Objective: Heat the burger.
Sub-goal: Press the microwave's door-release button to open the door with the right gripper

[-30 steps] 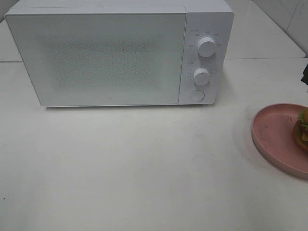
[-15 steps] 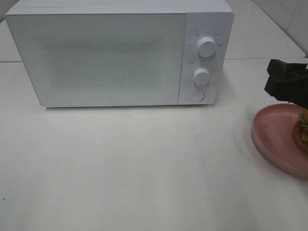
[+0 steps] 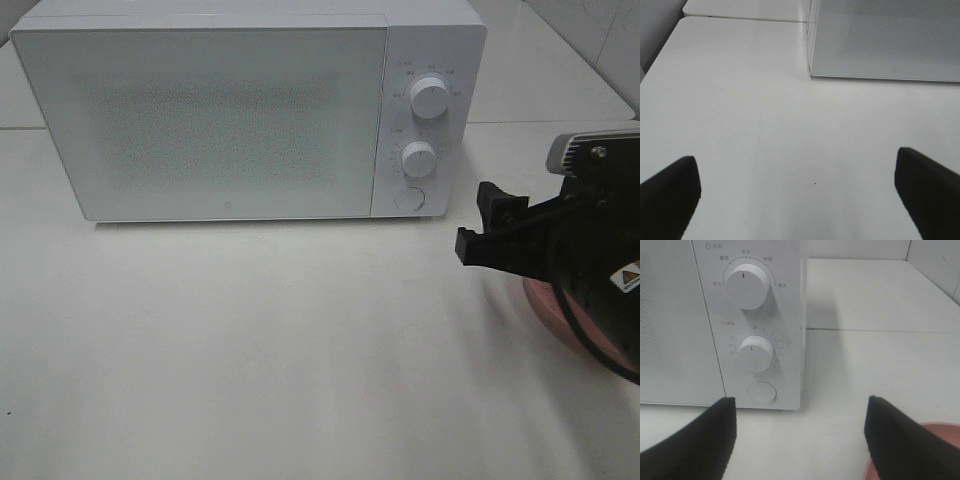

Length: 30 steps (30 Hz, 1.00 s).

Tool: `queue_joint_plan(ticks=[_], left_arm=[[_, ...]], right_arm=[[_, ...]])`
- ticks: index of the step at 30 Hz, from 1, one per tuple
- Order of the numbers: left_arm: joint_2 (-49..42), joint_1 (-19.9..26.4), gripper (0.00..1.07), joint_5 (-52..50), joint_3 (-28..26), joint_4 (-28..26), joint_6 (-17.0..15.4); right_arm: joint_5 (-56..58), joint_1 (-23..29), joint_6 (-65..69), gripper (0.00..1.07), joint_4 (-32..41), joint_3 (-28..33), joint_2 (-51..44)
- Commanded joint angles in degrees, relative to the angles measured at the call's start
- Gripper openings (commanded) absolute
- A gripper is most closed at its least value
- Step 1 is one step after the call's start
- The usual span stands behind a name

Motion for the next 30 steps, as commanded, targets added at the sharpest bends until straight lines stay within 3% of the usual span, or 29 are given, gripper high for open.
queue_joint_plan(ticks=[1,7,21,30], left_arm=[[-1.4,0.3,0.98,-0.5,0.2,-0.3,-0.2],[-1.4,0.3,0.98,-0.5,0.2,-0.3,-0.2],[-1.4,0.3,0.98,-0.5,0.2,-0.3,-0.2],[-1.4,0.3,0.98,-0.5,0.2,-0.3,-0.2]], right_arm=[[-4.4,3.3,-0.1,0.72,2.7,-2.1,4.1],[-8.9,6.4,-0.1,0.72,4.9,-4.8,8.3],[-9.0,6.4,0.1,0.72,5.9,-6.1,10.6],[-8.8,2.8,4.1,0.72,2.8,-9.1,16.4]])
